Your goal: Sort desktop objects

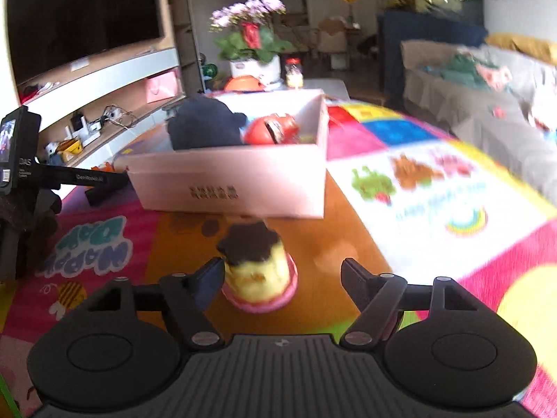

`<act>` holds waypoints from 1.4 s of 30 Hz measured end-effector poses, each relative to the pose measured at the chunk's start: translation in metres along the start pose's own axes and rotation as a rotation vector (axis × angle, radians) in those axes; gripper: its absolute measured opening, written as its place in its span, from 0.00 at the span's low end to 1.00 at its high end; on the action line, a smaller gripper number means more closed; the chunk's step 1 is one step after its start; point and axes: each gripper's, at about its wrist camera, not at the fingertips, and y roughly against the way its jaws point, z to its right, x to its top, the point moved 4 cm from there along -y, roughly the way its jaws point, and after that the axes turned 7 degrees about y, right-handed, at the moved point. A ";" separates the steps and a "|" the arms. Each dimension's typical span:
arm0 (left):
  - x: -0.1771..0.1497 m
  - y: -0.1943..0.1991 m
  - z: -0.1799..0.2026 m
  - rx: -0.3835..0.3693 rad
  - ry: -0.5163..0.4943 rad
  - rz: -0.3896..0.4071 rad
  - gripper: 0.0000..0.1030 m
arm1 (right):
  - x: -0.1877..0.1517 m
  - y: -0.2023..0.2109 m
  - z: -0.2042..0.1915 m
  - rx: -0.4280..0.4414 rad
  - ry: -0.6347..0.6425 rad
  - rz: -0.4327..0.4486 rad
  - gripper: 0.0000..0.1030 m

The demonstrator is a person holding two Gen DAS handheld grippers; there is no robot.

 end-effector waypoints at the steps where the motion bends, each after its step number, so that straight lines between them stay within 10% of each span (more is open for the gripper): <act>1: -0.001 0.001 0.001 0.006 -0.013 0.003 0.76 | -0.002 -0.004 0.002 0.003 -0.018 -0.011 0.73; 10: -0.036 0.053 0.022 -0.067 -0.125 -0.023 0.75 | -0.003 -0.002 0.008 0.039 -0.062 0.022 0.81; 15: -0.055 0.090 0.054 -0.268 -0.126 -0.074 0.75 | -0.002 -0.001 0.008 0.052 -0.074 0.033 0.82; 21: -0.031 0.126 0.089 -0.459 -0.151 0.067 0.95 | -0.003 0.000 0.008 0.035 -0.078 0.033 0.85; 31: 0.021 0.027 0.017 -0.095 -0.040 0.087 0.94 | -0.002 -0.001 0.007 0.031 -0.074 0.038 0.88; 38: 0.022 -0.031 0.020 -0.091 -0.048 -0.029 0.53 | -0.002 -0.004 0.008 0.030 -0.082 0.025 0.92; 42: 0.016 -0.008 0.021 -0.110 -0.052 -0.006 0.51 | -0.002 -0.006 0.009 0.036 -0.093 0.014 0.92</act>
